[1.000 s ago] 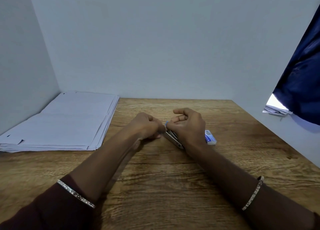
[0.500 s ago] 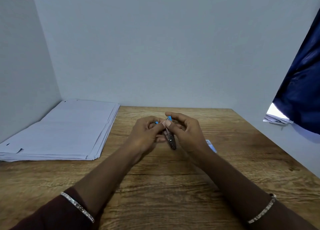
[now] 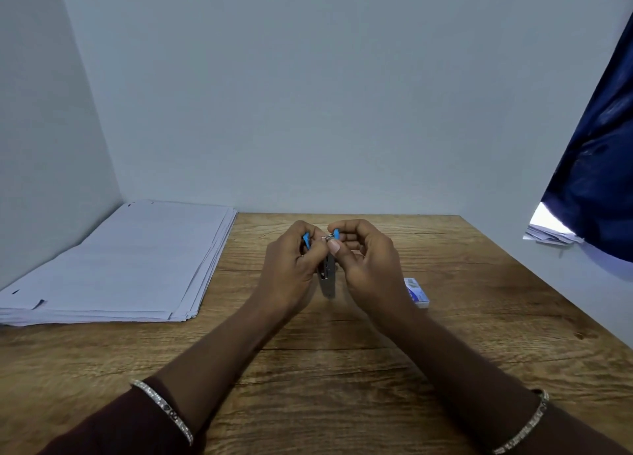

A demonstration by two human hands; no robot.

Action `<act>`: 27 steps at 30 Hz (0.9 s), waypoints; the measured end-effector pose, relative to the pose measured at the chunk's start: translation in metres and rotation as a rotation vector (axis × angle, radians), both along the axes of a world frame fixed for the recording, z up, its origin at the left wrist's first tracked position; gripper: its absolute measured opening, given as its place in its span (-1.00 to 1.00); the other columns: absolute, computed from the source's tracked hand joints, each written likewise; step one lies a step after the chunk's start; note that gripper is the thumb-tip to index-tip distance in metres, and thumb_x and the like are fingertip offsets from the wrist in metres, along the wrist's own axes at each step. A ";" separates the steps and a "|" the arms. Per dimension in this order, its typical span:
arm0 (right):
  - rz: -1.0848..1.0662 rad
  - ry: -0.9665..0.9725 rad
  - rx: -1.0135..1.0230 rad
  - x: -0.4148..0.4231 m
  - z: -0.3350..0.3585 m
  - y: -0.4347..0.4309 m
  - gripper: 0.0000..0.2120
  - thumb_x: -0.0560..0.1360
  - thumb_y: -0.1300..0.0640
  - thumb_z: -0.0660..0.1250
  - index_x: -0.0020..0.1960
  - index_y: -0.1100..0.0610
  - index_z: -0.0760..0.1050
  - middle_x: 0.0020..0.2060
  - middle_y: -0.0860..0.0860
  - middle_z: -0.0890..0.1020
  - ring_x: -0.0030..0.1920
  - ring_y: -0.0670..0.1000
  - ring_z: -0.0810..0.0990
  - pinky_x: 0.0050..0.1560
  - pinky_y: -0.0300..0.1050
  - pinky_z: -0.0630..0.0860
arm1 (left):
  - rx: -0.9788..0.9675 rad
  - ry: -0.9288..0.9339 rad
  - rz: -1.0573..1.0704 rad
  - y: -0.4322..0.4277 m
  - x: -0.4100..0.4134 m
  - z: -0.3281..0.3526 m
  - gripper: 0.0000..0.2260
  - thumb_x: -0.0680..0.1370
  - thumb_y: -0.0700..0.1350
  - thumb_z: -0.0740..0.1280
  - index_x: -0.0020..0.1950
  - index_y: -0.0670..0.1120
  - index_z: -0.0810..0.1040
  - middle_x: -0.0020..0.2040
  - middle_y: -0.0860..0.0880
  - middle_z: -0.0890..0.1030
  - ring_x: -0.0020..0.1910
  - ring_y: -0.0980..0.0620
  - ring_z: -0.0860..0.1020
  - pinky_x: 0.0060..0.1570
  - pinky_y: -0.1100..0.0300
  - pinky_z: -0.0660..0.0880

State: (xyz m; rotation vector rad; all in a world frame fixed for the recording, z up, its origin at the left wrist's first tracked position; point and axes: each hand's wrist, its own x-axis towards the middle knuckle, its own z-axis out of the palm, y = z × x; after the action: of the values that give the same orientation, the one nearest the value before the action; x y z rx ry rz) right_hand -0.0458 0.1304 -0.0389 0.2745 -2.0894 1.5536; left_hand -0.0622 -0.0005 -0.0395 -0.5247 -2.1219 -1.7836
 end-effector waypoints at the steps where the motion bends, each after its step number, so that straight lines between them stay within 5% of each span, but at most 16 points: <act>1: -0.004 0.003 -0.012 0.000 0.000 -0.001 -0.84 0.54 0.27 0.41 0.11 0.17 0.60 -0.06 0.01 0.68 0.00 -0.03 0.65 0.02 -0.24 0.59 | 0.011 0.001 -0.008 0.001 -0.001 0.000 -0.72 0.50 0.03 0.31 -0.06 -0.21 0.53 -0.19 -0.24 0.64 -0.17 -0.31 0.62 -0.15 -0.28 0.59; 4: 0.002 -0.002 -0.054 0.001 0.000 -0.003 -0.85 0.54 0.28 0.39 0.10 0.19 0.59 -0.05 0.07 0.68 0.00 0.03 0.66 0.06 -0.12 0.62 | 0.009 -0.028 -0.055 0.001 -0.004 -0.002 -0.64 0.45 0.13 0.28 -0.07 -0.18 0.50 -0.29 -0.13 0.62 -0.31 -0.17 0.59 -0.26 -0.16 0.57; 7: 0.019 -0.034 -0.176 0.001 0.000 -0.001 -0.87 0.58 0.30 0.34 0.12 0.21 0.55 -0.01 0.18 0.67 0.06 0.15 0.68 0.14 0.17 0.63 | 0.142 -0.103 -0.079 -0.001 -0.013 -0.007 -0.79 0.57 -0.02 0.24 -0.16 -0.14 0.47 -0.37 0.01 0.60 -0.37 0.03 0.60 -0.32 0.06 0.56; 13: 0.079 -0.010 -0.338 0.006 0.008 -0.003 -0.88 0.58 0.31 0.35 0.11 0.20 0.52 -0.02 0.18 0.68 0.06 0.13 0.73 0.18 0.29 0.60 | 0.659 -0.418 -0.221 -0.006 -0.020 0.000 -0.87 0.66 -0.21 0.23 -0.04 -0.19 0.51 -0.30 -0.11 0.64 -0.36 -0.01 0.64 -0.34 0.09 0.63; 17: 0.044 0.089 -0.374 0.008 0.014 -0.003 -0.85 0.56 0.28 0.38 0.11 0.20 0.48 0.05 0.27 0.61 0.11 0.20 0.70 0.15 0.32 0.60 | 0.964 -0.659 -0.328 -0.006 -0.019 0.007 -0.86 0.68 -0.18 0.22 0.19 -0.22 0.46 -0.07 -0.31 0.73 -0.14 -0.19 0.75 -0.10 -0.08 0.70; 20: 0.104 0.138 -0.384 0.012 0.018 -0.004 -0.82 0.52 0.18 0.42 0.06 0.17 0.46 0.04 0.25 0.59 0.10 0.20 0.70 0.15 0.26 0.61 | 1.068 -0.751 -0.391 -0.010 -0.018 0.010 -0.79 0.71 -0.21 0.12 0.25 -0.29 0.42 0.09 -0.39 0.68 0.01 -0.22 0.73 0.12 -0.14 0.62; 24: 0.247 0.202 -0.104 0.016 0.017 -0.002 -0.82 0.47 0.33 0.45 -0.04 0.23 0.46 -0.16 0.01 0.63 -0.05 0.02 0.72 -0.03 -0.07 0.65 | 1.059 -0.714 -0.404 -0.017 -0.022 0.012 -0.72 0.72 -0.16 0.10 0.14 -0.31 0.54 -0.04 -0.26 0.74 -0.10 -0.11 0.75 -0.22 -0.04 0.70; 27: 0.257 0.300 0.173 0.021 0.018 0.001 -0.79 0.37 0.40 0.45 -0.17 0.20 0.46 -0.24 0.00 0.62 -0.13 0.01 0.69 -0.10 -0.21 0.64 | 1.086 -0.660 -0.355 -0.025 -0.028 0.010 -0.73 0.72 -0.15 0.13 0.14 -0.26 0.58 -0.01 -0.20 0.72 -0.04 -0.07 0.72 -0.08 -0.02 0.66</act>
State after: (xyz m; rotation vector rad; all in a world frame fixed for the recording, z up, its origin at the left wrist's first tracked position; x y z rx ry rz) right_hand -0.0249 0.1310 -0.0209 0.8148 -2.0073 1.3685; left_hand -0.0907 -0.0257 -0.0295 0.0144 -0.9836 -3.2191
